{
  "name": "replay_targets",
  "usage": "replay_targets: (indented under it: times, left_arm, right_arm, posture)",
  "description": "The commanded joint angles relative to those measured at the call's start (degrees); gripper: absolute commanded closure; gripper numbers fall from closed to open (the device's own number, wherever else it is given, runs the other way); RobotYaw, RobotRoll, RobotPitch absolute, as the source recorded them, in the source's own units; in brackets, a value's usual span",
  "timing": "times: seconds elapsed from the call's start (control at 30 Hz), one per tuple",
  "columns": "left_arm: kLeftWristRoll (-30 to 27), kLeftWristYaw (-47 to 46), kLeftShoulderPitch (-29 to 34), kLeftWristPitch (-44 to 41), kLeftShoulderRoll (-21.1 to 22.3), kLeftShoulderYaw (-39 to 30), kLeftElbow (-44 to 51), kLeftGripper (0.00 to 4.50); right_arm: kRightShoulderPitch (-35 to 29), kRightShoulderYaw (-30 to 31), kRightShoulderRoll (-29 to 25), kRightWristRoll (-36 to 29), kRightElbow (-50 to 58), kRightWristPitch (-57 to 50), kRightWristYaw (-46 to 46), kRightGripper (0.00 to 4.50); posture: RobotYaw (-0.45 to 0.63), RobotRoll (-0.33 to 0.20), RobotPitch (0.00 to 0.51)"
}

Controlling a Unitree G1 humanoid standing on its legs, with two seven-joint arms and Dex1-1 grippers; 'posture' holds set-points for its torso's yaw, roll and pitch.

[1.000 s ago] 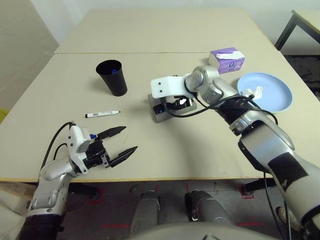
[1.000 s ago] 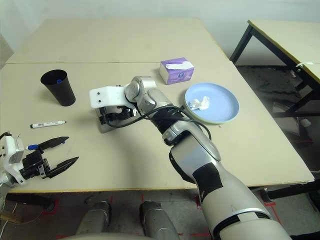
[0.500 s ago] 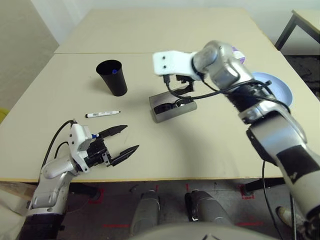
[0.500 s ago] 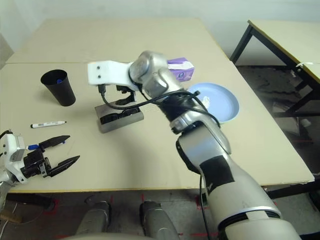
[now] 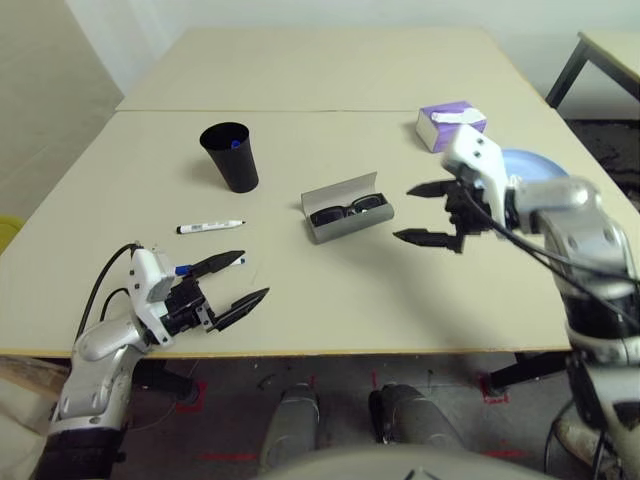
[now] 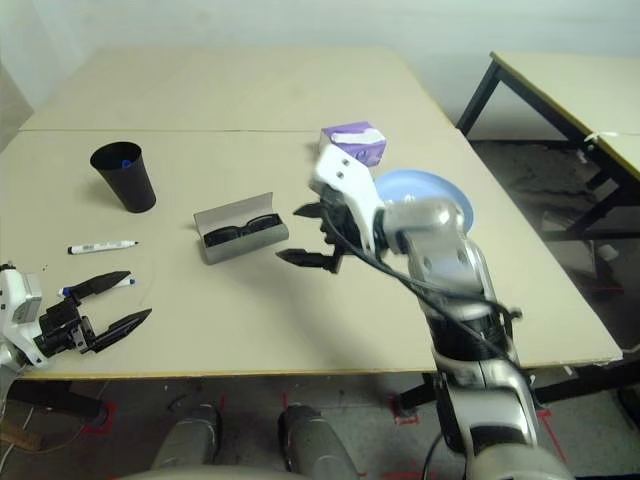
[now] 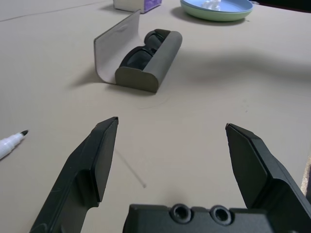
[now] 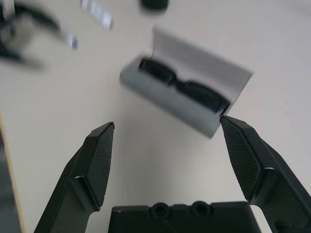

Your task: Organize and tidy the items on the table.

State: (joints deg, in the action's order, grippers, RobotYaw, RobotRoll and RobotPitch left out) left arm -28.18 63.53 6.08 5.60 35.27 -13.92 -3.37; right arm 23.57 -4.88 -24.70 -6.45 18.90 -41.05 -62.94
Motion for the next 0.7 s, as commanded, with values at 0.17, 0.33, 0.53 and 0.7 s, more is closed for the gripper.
replay_targets:
  times: [0.17,0.33,0.53,0.7]
  left_arm:
    - [0.0,0.4,-1.0,-1.0,1.3,-0.3,-0.1,0.0]
    - [0.0,-0.1,-0.8,-1.9,1.6,-0.4,1.0,0.0]
    - [-0.1,-0.8,-1.6,-3.3,1.9,-0.3,2.1,0.0]
    - [-0.2,-1.0,-1.7,-3.8,2.0,-0.7,2.5,0.0]
  right_arm:
    - [-12.0,-5.9,4.5,-6.4,-4.8,26.0,6.1,0.05]
    - [-17.7,-6.3,2.4,-8.6,-14.8,43.9,2.1,0.05]
    - [-18.0,-4.6,-1.3,-9.2,-29.3,57.1,-3.2,0.05]
    - [-17.4,-5.3,-1.8,-14.7,-32.5,58.1,-6.5,0.05]
  posture:
    - [-0.02,0.0,0.139]
    - [-0.02,0.0,0.137]
    - [-0.01,0.0,0.136]
    - [-0.01,0.0,0.135]
